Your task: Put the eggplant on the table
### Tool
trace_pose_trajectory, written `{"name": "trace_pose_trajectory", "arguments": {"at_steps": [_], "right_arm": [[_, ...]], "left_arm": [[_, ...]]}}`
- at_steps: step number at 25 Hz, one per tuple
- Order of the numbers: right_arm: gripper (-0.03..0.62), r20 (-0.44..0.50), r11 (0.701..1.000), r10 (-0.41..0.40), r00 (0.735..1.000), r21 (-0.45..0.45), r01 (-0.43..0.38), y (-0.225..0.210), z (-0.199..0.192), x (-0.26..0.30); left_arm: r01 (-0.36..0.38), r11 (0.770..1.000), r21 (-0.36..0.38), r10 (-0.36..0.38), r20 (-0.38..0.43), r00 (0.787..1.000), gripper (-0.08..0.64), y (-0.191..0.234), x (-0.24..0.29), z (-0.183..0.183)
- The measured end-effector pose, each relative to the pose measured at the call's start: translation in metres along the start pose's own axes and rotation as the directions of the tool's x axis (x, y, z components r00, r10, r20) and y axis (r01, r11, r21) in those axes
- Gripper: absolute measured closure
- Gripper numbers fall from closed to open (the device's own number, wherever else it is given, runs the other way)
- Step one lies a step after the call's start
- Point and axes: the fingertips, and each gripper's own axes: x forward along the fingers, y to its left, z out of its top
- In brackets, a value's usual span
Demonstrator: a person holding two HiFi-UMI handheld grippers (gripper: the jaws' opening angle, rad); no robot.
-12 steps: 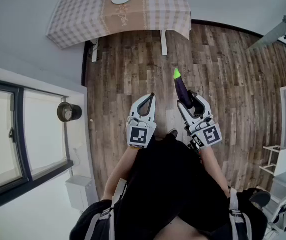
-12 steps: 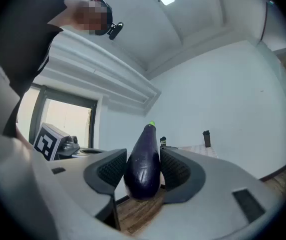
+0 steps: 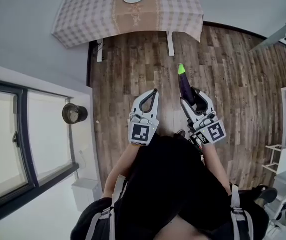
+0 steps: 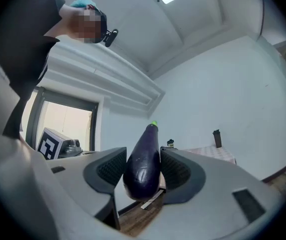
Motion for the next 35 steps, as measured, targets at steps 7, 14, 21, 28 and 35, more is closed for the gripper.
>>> {"name": "trace_pose_trajectory", "arguments": {"at_steps": [7, 14, 21, 28, 35], "right_arm": [[0.373, 0.006, 1.000, -0.008, 1.000, -0.007, 0.008, 0.025, -0.003, 0.061], [0.373, -0.021, 1.000, 0.008, 1.000, 0.017, -0.007, 0.018, -0.018, 0.100], [0.373, -0.017, 0.998, 0.036, 0.999, 0.060, -0.035, -0.027, -0.028, 0.162], [0.373, 0.003, 0.995, 0.076, 0.997, 0.063, -0.076, -0.082, -0.019, 0.233], [0.373, -0.015, 0.991, 0.087, 0.996, 0.099, -0.085, -0.154, -0.024, 0.277]], "left_arm": [[-0.017, 1.000, -0.004, 0.017, 0.027, 0.999, 0.568, 0.062, -0.022, 0.002], [-0.078, 0.997, -0.009, 0.078, 0.032, 0.996, 0.568, 0.103, -0.024, -0.005], [-0.166, 0.986, -0.011, 0.166, -0.014, 0.986, 0.568, 0.149, -0.001, -0.018], [-0.191, 0.982, 0.016, 0.191, -0.018, 0.981, 0.568, 0.187, 0.069, -0.013], [-0.191, 0.981, 0.015, 0.192, -0.051, 0.980, 0.568, 0.206, 0.143, -0.015]]}}
